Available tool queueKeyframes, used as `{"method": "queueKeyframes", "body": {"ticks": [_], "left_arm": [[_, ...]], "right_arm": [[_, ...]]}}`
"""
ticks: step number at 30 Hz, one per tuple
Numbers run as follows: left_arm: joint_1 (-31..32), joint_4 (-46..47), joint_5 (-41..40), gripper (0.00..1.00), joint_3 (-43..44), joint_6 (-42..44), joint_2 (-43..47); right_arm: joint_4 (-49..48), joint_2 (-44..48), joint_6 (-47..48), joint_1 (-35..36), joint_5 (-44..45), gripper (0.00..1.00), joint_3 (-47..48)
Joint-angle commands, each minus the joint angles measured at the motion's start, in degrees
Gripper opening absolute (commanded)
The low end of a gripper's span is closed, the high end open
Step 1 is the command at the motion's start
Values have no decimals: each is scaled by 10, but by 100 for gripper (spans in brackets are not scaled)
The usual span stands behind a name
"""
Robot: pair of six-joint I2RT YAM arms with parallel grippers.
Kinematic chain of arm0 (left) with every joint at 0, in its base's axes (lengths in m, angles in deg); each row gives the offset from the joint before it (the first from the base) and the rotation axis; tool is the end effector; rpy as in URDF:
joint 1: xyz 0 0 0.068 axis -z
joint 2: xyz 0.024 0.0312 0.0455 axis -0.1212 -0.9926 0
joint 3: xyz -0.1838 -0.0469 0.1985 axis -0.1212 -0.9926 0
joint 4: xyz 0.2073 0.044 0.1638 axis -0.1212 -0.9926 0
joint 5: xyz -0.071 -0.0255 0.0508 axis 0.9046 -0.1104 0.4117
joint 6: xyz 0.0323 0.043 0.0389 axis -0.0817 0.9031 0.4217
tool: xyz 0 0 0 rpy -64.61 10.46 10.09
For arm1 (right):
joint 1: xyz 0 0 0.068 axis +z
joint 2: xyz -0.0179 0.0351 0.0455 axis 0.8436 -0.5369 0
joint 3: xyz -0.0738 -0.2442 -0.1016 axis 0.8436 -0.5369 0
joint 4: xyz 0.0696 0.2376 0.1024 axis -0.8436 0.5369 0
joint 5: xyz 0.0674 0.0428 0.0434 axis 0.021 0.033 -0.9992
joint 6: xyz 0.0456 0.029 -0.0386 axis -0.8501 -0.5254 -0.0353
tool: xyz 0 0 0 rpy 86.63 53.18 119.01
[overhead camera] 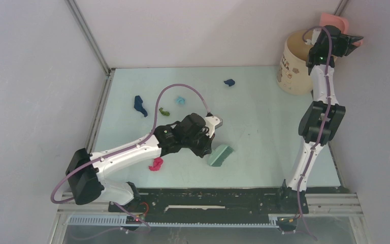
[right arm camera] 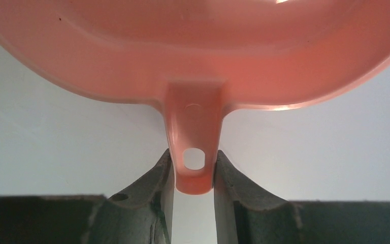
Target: Sweep away the paper scraps from the table
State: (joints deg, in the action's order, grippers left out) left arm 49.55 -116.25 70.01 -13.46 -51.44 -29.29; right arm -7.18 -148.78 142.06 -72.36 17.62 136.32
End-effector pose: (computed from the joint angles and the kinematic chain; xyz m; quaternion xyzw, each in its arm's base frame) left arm 0.1657 -0.2633 0.2686 0.3658 0.8455 -0.2689 0.2813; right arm 0.5164 -0.1741 0.3705 -0.3049 0.6528 -0.6887 0.0807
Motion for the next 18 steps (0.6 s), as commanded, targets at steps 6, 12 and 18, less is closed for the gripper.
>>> {"method": "queueKeyframes", "body": {"ticks": [6, 12, 18], "left_arm": [[4, -4, -11, 8, 24, 14, 3], [4, -4, -15, 8, 30, 10, -1], [4, 1, -47, 8, 35, -5, -6]], "right_arm": [[155, 84, -133, -11, -30, 0, 33], [379, 163, -298, -3, -175, 0, 35], [524, 229, -402, 0, -279, 0, 25]]}}
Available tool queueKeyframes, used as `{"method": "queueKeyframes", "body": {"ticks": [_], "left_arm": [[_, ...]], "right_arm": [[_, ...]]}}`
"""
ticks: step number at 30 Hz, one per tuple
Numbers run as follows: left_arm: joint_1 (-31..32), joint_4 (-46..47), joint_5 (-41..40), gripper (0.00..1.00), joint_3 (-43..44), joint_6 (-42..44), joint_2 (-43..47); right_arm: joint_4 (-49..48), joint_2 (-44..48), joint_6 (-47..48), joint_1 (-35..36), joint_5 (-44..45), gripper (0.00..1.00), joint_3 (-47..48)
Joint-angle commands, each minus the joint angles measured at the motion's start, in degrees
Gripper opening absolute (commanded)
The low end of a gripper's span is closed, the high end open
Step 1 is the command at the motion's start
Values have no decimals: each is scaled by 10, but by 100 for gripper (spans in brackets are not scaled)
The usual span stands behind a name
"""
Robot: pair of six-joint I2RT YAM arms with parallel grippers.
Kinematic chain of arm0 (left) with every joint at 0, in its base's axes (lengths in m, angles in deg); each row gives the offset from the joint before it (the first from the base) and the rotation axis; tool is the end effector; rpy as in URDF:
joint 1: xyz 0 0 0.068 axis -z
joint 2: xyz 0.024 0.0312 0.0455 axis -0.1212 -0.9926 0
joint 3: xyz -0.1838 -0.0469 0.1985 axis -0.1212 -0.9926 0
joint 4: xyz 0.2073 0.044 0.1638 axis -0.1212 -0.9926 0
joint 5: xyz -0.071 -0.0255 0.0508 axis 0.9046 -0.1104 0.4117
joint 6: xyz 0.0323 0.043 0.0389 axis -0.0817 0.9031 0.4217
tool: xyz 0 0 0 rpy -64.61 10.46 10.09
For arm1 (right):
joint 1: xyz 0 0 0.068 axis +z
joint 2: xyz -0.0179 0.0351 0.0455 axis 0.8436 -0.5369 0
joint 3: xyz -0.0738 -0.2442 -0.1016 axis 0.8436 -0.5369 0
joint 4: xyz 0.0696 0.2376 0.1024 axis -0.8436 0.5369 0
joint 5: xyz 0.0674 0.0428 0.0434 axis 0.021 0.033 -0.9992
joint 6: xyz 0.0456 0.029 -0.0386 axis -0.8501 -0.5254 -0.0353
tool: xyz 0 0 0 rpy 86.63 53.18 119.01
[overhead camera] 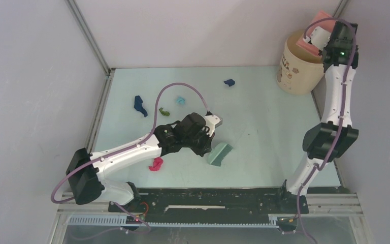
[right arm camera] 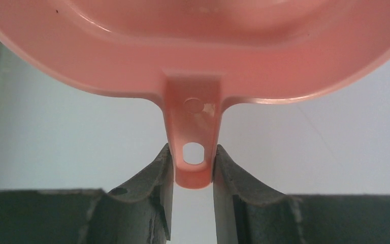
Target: Sweep away the paper scraps from the table
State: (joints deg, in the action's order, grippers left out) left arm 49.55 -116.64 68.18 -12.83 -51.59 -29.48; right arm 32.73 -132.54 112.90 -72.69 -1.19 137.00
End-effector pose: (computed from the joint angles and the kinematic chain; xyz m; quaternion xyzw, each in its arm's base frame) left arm 0.1678 -0.2634 0.2707 0.3592 0.8488 -0.2576 0.2899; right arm 0.4285 -0.1388 0.4304 -0.3297 0.7686 -0.4984 0.2284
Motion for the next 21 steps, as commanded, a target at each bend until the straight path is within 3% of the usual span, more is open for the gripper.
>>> {"method": "queueKeyframes", "body": {"ticks": [1, 7, 11, 16, 21], "left_arm": [[4, 5, -30, 8, 32, -3, -6], [4, -5, -49, 8, 60, -3, -20], [4, -14, -72, 7, 76, -3, -27], [-5, -24, -103, 5, 92, -2, -33], [-17, -33, -99, 5, 110, -8, -43]], "right_arm": [[144, 74, -122, 4, -103, 0, 11], [247, 144, -184, 7, -215, 0, -88], [303, 213, -197, 22, -308, 4, -248], [244, 321, -207, 69, -332, 5, -547], [178, 336, -260, 68, -391, 6, -659]]}}
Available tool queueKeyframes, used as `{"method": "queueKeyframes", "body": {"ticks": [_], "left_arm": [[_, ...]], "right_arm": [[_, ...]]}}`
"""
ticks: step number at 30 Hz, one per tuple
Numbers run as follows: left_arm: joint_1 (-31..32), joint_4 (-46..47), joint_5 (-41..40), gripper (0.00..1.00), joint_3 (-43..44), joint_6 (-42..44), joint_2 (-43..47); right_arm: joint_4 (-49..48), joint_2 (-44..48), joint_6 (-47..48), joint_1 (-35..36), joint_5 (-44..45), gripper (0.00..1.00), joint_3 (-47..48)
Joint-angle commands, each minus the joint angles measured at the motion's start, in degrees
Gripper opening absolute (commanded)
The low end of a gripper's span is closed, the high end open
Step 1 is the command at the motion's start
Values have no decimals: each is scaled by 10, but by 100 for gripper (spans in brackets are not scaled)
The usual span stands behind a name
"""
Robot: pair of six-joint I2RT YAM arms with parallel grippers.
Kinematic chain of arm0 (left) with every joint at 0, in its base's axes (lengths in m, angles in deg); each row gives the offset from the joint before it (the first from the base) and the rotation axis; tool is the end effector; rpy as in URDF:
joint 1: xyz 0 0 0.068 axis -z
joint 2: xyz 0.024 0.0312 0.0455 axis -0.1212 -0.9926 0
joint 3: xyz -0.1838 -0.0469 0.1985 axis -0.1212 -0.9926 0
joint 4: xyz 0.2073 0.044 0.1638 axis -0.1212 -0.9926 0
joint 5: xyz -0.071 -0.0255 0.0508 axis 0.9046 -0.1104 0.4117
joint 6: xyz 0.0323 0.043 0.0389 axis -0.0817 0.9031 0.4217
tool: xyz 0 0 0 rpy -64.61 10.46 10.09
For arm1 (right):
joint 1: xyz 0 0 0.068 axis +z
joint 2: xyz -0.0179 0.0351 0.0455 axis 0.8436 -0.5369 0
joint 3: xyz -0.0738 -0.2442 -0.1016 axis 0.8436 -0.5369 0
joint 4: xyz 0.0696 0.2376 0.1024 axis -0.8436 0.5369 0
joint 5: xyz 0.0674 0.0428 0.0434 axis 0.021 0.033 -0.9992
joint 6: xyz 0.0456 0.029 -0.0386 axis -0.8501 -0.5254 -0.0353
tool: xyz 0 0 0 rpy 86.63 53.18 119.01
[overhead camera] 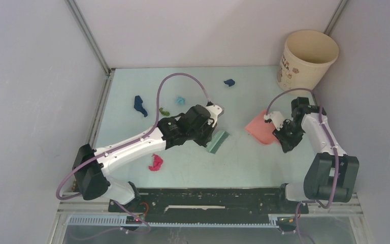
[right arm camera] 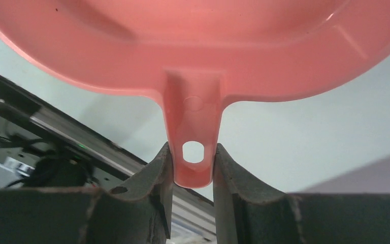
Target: Sweep away the paper scraps from the table
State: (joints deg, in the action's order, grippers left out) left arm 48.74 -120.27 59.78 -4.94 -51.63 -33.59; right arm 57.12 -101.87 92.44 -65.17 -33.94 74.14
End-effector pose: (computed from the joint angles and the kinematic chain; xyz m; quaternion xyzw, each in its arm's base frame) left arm 0.1889 -0.2728 0.2912 0.3267 0.8621 -0.2008 0.3312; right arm 0.2443 -0.0252 0.2298 -0.4169 0.9039 0.0257 0.0923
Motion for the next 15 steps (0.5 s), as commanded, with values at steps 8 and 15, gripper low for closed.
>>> {"method": "queueKeyframes", "body": {"ticks": [8, 15], "left_arm": [[-13, 6, -2, 5, 27, -26, -7], [-13, 8, 4, 5, 16, -28, -5]], "right_arm": [[-196, 18, -104, -2, -89, 13, -105], [-272, -5, -102, -24, -105, 22, -148]]}}
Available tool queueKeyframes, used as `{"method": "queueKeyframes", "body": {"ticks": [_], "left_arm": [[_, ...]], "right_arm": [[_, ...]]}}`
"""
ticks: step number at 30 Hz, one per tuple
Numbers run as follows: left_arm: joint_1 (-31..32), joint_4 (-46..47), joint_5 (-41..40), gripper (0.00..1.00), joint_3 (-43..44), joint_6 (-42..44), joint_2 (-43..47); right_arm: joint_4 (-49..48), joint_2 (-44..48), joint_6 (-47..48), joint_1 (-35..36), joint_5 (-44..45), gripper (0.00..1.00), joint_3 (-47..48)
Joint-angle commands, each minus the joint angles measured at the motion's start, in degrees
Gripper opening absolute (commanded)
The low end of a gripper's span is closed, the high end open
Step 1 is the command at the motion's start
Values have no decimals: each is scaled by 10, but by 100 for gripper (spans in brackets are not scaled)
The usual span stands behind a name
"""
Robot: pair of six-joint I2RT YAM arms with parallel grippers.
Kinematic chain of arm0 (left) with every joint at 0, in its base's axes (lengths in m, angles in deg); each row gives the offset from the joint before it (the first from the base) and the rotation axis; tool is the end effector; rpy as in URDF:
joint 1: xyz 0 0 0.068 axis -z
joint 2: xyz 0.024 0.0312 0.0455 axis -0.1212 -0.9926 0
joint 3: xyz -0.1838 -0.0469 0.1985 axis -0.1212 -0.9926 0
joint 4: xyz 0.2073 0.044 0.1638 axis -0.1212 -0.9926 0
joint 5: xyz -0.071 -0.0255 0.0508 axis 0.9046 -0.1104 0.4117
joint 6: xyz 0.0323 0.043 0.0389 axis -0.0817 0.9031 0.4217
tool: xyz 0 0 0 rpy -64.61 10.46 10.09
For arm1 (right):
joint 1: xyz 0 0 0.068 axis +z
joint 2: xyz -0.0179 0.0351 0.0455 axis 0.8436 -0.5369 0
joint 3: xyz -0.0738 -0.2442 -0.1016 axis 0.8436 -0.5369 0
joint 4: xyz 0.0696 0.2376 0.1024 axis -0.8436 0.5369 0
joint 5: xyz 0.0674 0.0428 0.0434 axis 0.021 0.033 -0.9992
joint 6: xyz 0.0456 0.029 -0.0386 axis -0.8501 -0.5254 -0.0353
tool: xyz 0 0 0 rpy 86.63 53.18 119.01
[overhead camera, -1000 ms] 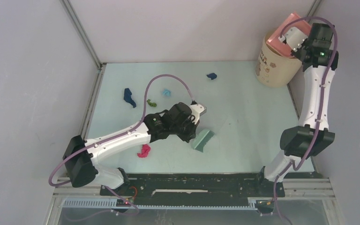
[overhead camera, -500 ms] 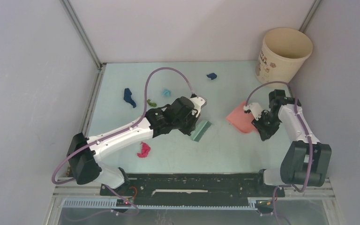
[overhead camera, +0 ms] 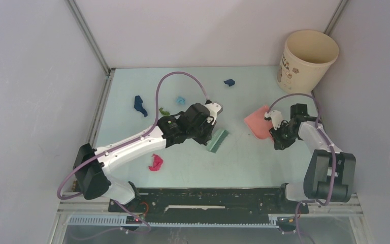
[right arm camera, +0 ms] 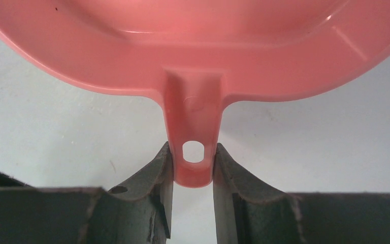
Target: Sweep away the paper scraps from the table
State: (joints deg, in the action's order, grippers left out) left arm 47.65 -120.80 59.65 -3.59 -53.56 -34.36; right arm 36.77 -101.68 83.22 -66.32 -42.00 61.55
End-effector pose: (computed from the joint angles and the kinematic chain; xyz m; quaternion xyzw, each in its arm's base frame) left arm 0.1962 -0.2720 0.2944 0.3034 0.8704 -0.2025 0.3306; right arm 0.2504 -0.0238 0.1796 -0.3423 0.9197 0.0609 0.1825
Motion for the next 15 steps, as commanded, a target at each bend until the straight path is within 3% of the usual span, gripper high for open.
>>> {"method": "queueKeyframes", "body": {"ticks": [1, 6, 10, 15], "left_arm": [[-2, 14, 6, 5, 3, -9, 2], [-1, 16, 13, 5, 2, -10, -3], [-2, 18, 23, 5, 0, -12, -9], [-1, 22, 43, 6, -1, -14, -16]], "right_arm": [[-76, -9, -7, -17, -29, 24, -28], [-96, -19, 4, -41, -59, 34, -47], [-95, -22, 18, -71, -103, 55, -50], [-99, -28, 28, -100, -135, 58, -51]]}}
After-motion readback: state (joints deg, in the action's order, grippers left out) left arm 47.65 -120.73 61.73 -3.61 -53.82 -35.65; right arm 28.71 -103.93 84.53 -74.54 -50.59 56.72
